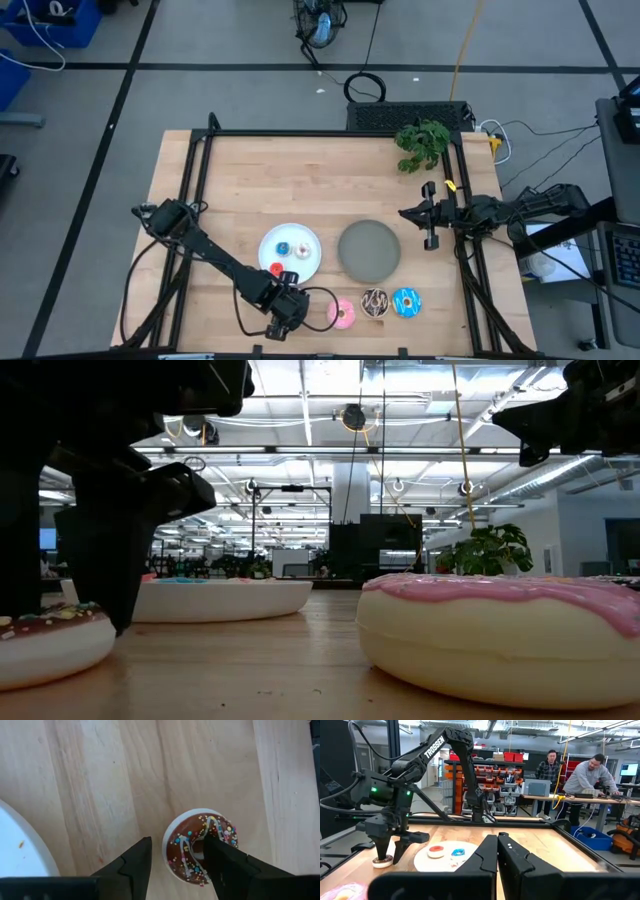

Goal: Pick & Place donuts
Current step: Put the small brown donut on the white plate

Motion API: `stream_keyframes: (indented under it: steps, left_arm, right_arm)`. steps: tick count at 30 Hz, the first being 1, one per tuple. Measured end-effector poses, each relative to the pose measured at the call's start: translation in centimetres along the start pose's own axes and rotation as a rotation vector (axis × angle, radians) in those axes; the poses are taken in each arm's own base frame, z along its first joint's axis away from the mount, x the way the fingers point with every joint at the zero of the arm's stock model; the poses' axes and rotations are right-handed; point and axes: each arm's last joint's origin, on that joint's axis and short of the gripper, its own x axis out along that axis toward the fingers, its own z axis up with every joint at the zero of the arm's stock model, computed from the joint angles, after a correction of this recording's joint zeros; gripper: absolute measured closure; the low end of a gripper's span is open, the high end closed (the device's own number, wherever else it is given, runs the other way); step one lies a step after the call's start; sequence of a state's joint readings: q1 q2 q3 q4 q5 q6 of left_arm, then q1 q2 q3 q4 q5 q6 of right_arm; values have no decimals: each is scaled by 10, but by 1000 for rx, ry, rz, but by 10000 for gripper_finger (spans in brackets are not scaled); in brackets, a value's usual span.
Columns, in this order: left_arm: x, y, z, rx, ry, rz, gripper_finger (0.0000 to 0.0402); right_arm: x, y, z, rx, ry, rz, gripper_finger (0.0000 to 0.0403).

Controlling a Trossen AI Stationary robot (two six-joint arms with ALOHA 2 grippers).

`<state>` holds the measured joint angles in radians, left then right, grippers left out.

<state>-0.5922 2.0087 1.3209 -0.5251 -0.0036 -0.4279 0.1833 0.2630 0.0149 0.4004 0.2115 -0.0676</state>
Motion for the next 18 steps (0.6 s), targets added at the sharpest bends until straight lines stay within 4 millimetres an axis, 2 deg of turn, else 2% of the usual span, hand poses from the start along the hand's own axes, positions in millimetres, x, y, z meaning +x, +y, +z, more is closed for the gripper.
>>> stream_keyframes:
  steps: [4, 6, 9, 14, 16, 18]
  left_arm:
    - [0, 0, 0, -5, 1, -1, 223]
    - [0, 0, 0, 8, 1, -4, 237]
    - [0, 0, 0, 45, 0, -12, 276]
    - [0, 0, 0, 22, 13, -41, 376]
    - [-1, 0, 1, 9, 14, -48, 388]
    - [-6, 2, 2, -1, 18, -56, 384]
  right_arm:
    - [0, 0, 0, 0, -1, 0, 403]
    - [0, 0, 0, 1, -1, 0, 403]
    - [0, 0, 0, 3, -1, 0, 403]
    - [0, 0, 1, 5, -9, -1, 403]
    - [0, 0, 2, 7, -18, -1, 403]
    - [0, 0, 2, 8, -24, -2, 403]
